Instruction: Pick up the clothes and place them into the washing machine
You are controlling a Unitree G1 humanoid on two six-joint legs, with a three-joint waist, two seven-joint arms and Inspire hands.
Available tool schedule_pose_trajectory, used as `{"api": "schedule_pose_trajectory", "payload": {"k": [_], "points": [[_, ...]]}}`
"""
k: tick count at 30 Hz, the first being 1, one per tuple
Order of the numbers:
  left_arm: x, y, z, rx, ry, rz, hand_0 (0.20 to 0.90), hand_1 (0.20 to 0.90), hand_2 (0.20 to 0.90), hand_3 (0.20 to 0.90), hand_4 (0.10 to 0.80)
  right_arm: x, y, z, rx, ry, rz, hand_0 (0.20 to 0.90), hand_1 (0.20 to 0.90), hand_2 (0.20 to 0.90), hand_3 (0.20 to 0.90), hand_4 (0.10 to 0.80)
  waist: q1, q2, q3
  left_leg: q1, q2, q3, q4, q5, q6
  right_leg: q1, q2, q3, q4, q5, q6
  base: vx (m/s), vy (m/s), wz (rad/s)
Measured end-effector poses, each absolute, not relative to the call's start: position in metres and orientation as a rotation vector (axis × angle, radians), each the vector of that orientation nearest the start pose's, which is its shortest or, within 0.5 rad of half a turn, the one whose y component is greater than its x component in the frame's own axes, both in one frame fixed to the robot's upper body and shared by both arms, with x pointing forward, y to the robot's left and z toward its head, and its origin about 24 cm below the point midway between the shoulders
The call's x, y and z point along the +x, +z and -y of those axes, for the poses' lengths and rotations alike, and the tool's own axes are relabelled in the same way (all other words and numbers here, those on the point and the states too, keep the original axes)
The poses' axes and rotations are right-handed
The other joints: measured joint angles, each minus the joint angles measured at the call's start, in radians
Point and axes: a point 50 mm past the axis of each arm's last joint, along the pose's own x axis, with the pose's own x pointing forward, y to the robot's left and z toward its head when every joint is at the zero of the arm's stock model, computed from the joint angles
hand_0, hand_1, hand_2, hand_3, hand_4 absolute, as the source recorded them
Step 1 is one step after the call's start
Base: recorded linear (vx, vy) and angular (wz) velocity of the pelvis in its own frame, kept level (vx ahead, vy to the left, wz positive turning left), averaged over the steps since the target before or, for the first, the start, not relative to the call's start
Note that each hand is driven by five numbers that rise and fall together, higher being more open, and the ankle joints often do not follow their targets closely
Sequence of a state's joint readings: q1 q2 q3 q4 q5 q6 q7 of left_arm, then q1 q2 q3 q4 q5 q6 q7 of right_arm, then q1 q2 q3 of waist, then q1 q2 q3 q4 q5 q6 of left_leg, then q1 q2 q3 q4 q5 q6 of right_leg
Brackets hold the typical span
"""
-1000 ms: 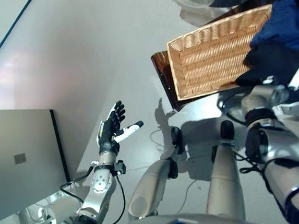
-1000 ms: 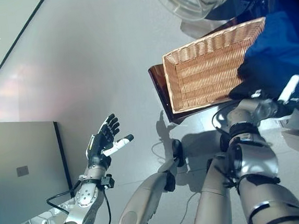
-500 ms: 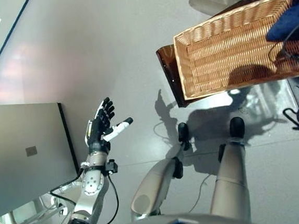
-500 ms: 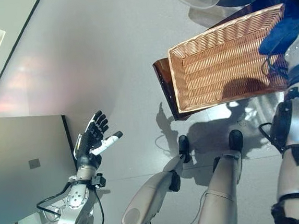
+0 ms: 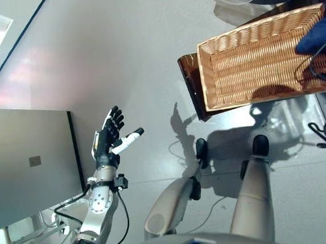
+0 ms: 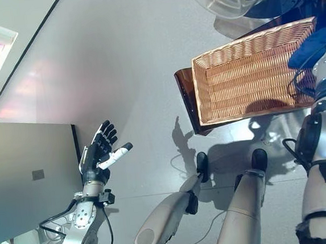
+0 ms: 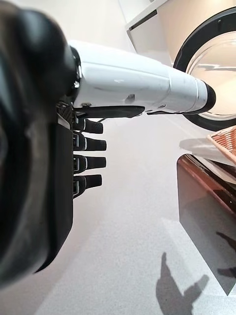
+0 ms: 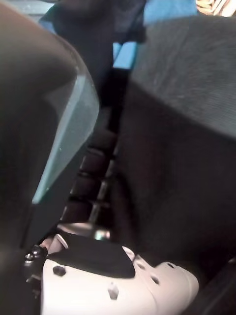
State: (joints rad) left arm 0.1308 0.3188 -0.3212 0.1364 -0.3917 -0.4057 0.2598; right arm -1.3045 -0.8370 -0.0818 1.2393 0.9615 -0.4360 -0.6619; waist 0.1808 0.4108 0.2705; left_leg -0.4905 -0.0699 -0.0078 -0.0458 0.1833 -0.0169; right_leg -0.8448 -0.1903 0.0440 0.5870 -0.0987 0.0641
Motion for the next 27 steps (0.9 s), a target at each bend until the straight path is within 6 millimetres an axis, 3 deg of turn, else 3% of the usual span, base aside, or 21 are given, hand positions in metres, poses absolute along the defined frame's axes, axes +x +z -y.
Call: {"api": "schedule_pose_trajectory", "payload": {"k": [2, 10, 14, 20, 24, 26, 27], "points": [[0.212, 0.008, -0.168, -0.126, 0.068, 0.025, 0.900, 0.900, 0.900, 0.900, 0.800, 0.328, 0.297, 0.388, 0.748, -1.124, 0.648, 0.900, 0.900, 0.900, 0.900, 0.800, -0.001, 0.005, -0.004, 0.004, 0.001, 0.000, -0.001, 0.000, 0.000, 0.004, 0.001, 0.000, 0.000, 0.000, 0.000, 0.018, 0.016, -0.04], [0.212, 0.006, -0.163, -0.157, 0.053, 0.015, 0.900, 0.900, 0.900, 0.900, 0.800, 0.353, 0.236, 0.361, 0.739, -1.056, 0.482, 0.900, 0.900, 0.900, 0.900, 0.800, -0.002, 0.022, -0.022, 0.050, 0.011, 0.000, -0.007, -0.001, -0.001, 0.056, 0.010, -0.009, -0.014, -0.009, 0.006, 0.014, -0.006, -0.02], [0.211, 0.003, -0.160, -0.181, 0.046, 0.001, 0.900, 0.900, 0.900, 0.900, 0.800, 0.361, 0.180, 0.341, 0.702, -1.020, 0.309, 0.900, 0.900, 0.900, 0.900, 0.800, 0.000, 0.020, -0.023, 0.074, 0.020, -0.007, -0.004, -0.012, -0.002, 0.091, 0.016, -0.024, -0.017, -0.012, 0.002, -0.004, -0.071, 0.04], [0.209, -0.002, -0.153, -0.218, 0.053, -0.022, 0.900, 0.900, 0.900, 0.900, 0.800, 0.356, 0.109, 0.317, 0.672, -0.979, 0.117, 0.900, 0.900, 0.900, 0.900, 0.800, -0.005, 0.001, -0.040, 0.114, 0.043, -0.016, 0.010, -0.020, -0.013, 0.159, 0.031, -0.058, -0.032, -0.020, -0.011, 0.006, -0.105, 0.05], [0.212, -0.005, -0.153, -0.216, 0.057, -0.033, 0.900, 0.900, 0.900, 0.900, 0.800, 0.336, 0.057, 0.308, 0.670, -0.998, -0.008, 0.900, 0.900, 0.900, 0.900, 0.800, -0.007, -0.062, -0.041, 0.124, 0.048, -0.023, 0.083, -0.022, -0.029, 0.221, 0.024, -0.078, -0.026, -0.047, -0.029, 0.008, -0.189, 0.25], [0.214, -0.013, -0.157, -0.190, 0.063, -0.069, 0.900, 0.900, 0.900, 0.900, 0.800, 0.319, 0.023, 0.300, 0.693, -1.043, -0.105, 0.900, 0.900, 0.900, 0.900, 0.800, -0.006, -0.133, -0.026, 0.114, 0.033, -0.021, 0.202, 0.020, -0.085, 0.289, 0.012, -0.086, -0.022, -0.077, -0.057, 0.037, -0.113, 0.40], [0.214, -0.015, -0.158, -0.185, 0.067, -0.081, 0.900, 0.900, 0.900, 0.900, 0.800, 0.315, 0.016, 0.297, 0.693, -1.048, -0.125, 0.900, 0.900, 0.900, 0.900, 0.800, -0.004, -0.144, -0.024, 0.120, 0.033, -0.016, 0.215, 0.034, -0.085, 0.311, 0.011, -0.090, -0.030, -0.078, -0.063, 0.082, -0.057, 0.13]]}}
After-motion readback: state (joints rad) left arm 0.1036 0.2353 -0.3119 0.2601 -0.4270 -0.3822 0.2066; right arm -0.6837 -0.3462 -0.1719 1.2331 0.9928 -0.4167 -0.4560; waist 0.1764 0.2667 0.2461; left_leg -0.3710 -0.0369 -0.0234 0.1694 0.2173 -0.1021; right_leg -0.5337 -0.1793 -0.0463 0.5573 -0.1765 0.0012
